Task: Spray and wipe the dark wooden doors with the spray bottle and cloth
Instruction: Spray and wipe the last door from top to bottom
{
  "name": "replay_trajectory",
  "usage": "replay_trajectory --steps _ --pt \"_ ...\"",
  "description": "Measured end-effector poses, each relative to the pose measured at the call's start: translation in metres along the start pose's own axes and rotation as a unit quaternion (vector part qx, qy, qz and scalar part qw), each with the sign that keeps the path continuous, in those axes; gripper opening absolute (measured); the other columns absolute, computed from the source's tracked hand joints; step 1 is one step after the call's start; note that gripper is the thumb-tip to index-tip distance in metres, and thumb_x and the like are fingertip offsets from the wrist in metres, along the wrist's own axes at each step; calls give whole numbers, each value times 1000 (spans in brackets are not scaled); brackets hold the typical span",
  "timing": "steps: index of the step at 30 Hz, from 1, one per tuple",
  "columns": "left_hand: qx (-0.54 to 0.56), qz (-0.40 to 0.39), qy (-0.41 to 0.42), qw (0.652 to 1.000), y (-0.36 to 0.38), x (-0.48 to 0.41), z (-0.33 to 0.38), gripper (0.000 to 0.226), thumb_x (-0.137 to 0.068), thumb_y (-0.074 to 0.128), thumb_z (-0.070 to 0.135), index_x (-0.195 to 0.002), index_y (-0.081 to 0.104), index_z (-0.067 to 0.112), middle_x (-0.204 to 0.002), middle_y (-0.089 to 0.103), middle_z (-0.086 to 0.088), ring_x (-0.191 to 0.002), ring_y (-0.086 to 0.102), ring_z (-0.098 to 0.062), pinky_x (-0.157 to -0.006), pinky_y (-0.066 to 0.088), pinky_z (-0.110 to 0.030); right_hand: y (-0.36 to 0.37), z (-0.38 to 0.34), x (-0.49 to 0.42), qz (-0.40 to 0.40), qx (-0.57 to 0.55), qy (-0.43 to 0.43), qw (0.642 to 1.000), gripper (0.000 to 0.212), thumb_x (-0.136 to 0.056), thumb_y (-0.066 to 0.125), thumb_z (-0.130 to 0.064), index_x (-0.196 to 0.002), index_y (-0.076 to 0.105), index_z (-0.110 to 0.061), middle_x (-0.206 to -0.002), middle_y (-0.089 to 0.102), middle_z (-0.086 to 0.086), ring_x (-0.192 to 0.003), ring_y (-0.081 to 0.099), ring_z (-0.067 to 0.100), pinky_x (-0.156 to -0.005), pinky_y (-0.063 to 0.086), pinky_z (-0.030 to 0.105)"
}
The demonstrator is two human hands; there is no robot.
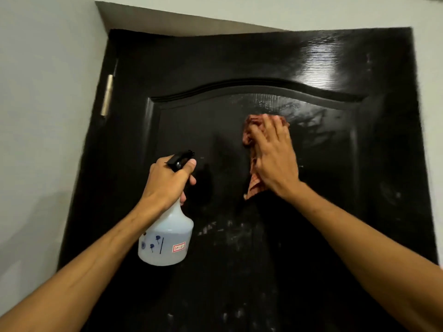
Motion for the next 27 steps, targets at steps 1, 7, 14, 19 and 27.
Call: replay_trajectory --steps 1,7,14,19,27 --pt "12 -8 3 1000 21 3 11 18 -106 58 32 -102 69 18 -81 77 -4 -41 58 -14 -46 52 -23 -3 6 18 -3 -2 -42 999 73 -86 58 -16 -157 40 -22 -169 22 13 -158 11 34 -127 14 53" --pt "75 -51 -2 996 129 21 69 28 -105 60 32 -93 70 9 -81 78 -6 -45 58 -23 -50 53 -33 -24 84 71 -68 -20 -189 980 69 -92 43 -24 -161 33 -22 -170 19 9 -159 7 29 -127 17 51" --pt "82 -64 15 995 209 33 131 32 -105 59 32 -88 72 8 -80 78 -11 -42 58 -19 -50 56 -32 -51 156 97 -39 -42 -95 994 66 -97 50 -20 -161 32 -19 -171 10 14 -159 2 31 -128 15 46" --pt "81 -77 11 994 245 43 148 31 -106 58 31 -93 71 6 -80 78 -8 -44 58 -20 -49 54 -31 -65 210 69 -39 41 -112 992 67 -99 38 -29 -164 22 -23 -172 12 5 -159 5 22 -129 2 41" --pt "95 -89 9 992 283 59 155 29 -106 58 31 -95 70 7 -81 77 -9 -44 57 -22 -49 52 -32 -62 214 152 -33 26 -126 991 60 -101 47 -29 -158 37 -12 -169 21 14 -159 5 30 -129 13 48"
Point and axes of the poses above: each hand's wrist, its own x-axis away from the middle knuckle, its own y-axis out of the palm, z = x × y, the point moved 8 cm from there along -x, towards the middle knuckle
